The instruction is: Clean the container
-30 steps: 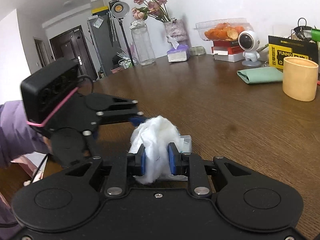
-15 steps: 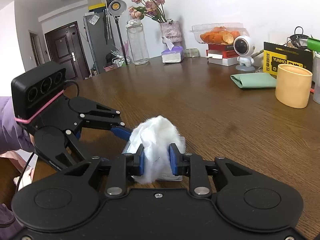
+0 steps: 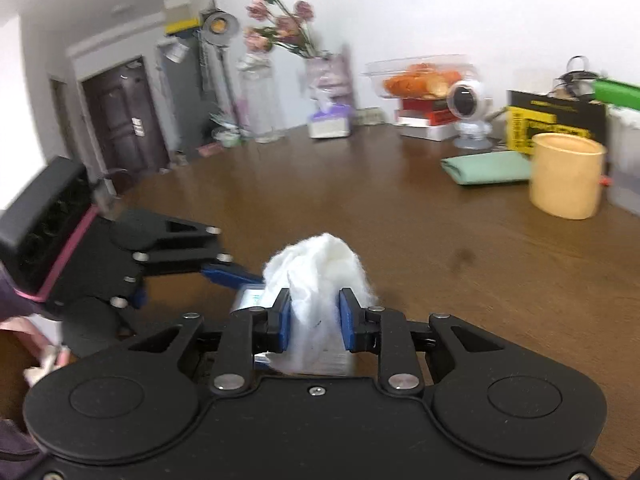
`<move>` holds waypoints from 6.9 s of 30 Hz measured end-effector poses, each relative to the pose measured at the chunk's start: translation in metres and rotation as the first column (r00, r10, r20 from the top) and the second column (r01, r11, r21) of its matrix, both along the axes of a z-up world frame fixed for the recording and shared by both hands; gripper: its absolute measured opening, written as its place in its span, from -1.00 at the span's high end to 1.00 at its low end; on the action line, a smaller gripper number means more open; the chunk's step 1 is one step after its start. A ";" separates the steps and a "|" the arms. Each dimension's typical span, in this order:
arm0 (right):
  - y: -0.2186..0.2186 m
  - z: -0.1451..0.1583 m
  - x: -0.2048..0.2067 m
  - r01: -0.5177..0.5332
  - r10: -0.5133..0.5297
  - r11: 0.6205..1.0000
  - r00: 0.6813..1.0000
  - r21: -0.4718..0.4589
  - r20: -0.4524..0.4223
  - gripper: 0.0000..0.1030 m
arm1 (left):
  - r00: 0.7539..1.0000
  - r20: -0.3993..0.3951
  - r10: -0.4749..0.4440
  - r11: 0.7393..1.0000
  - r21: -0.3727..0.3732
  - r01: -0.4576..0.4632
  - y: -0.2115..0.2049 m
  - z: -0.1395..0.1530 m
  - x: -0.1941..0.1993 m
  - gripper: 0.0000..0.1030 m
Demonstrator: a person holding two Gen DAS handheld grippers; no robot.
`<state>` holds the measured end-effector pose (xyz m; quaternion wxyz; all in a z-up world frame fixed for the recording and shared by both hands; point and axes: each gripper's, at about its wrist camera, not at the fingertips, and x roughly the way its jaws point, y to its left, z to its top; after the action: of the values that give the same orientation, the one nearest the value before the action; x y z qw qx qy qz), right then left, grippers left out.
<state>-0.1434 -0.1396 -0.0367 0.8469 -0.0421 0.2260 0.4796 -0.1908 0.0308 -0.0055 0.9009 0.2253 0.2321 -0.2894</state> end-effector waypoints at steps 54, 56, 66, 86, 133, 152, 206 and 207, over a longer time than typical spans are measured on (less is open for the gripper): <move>0.017 0.000 -0.009 -0.032 0.034 0.997 0.999 -0.076 0.027 0.49 | 1.000 -0.006 0.011 1.000 -0.008 -0.011 -0.009 -0.001 -0.019 -0.13; 0.005 0.001 0.000 0.046 -0.046 0.997 0.999 -0.061 0.015 0.49 | 1.000 -0.007 0.011 1.000 -0.009 -0.011 -0.008 0.000 -0.020 -0.13; 0.003 -0.001 -0.002 0.026 -0.026 0.999 1.000 -0.039 -0.004 0.48 | 1.000 -0.011 0.011 1.000 -0.012 -0.011 -0.007 0.002 -0.024 -0.13; 0.024 -0.001 -0.026 -0.113 0.117 0.991 0.992 -0.075 0.052 0.49 | 1.000 -0.015 0.009 1.000 -0.012 -0.009 -0.001 0.003 -0.007 -0.13; 0.019 -0.005 -0.014 -0.038 0.040 0.996 0.999 -0.080 0.022 0.48 | 0.984 -0.180 -0.004 0.989 -0.148 -0.023 0.021 0.002 0.020 -0.14; 0.014 -0.003 -0.009 -0.008 0.008 0.998 1.000 -0.064 -0.001 0.46 | 0.980 -0.198 -0.038 0.986 -0.165 0.005 0.024 0.001 0.019 -0.13; 0.018 -0.003 -0.015 -0.022 0.023 0.997 1.000 -0.080 0.014 0.44 | 0.979 -0.198 -0.041 0.986 -0.166 0.008 0.025 0.002 0.018 -0.13; 0.015 -0.003 -0.012 0.007 -0.006 0.997 1.000 -0.076 0.013 0.44 | 0.979 -0.198 -0.041 0.986 -0.166 0.008 0.025 0.002 0.018 -0.13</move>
<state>-0.1554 -0.1244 -0.0394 0.8476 -0.0768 0.2387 0.4676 -0.1725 0.0554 -0.0039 0.8847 0.1228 0.2945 -0.3398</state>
